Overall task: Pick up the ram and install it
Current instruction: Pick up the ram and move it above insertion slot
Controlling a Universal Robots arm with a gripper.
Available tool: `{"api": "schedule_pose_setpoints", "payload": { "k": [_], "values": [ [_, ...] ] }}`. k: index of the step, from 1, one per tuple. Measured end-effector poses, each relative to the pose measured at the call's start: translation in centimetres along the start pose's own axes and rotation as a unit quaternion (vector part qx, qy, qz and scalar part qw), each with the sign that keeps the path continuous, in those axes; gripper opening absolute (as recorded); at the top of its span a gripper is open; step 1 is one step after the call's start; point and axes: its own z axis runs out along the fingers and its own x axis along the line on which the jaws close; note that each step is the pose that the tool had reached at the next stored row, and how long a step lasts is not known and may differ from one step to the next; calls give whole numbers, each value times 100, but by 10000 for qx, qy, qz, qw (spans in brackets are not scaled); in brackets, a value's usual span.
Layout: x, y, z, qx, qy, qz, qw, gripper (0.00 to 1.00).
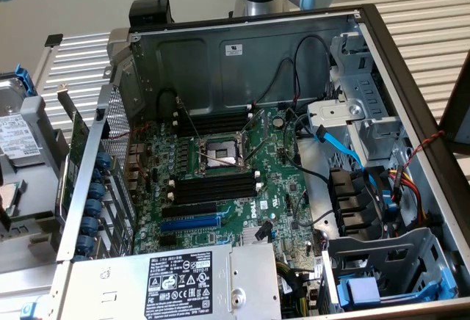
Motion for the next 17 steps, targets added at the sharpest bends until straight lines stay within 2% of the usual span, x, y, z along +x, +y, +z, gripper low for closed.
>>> {"api": "schedule_pose_setpoints", "payload": {
  "k": [13,17],
  "values": [
    [-7,16,-434,1,-1,0,10000,12],
    [-8,19,-518,1,1,1,10000,12]
  ]
}}
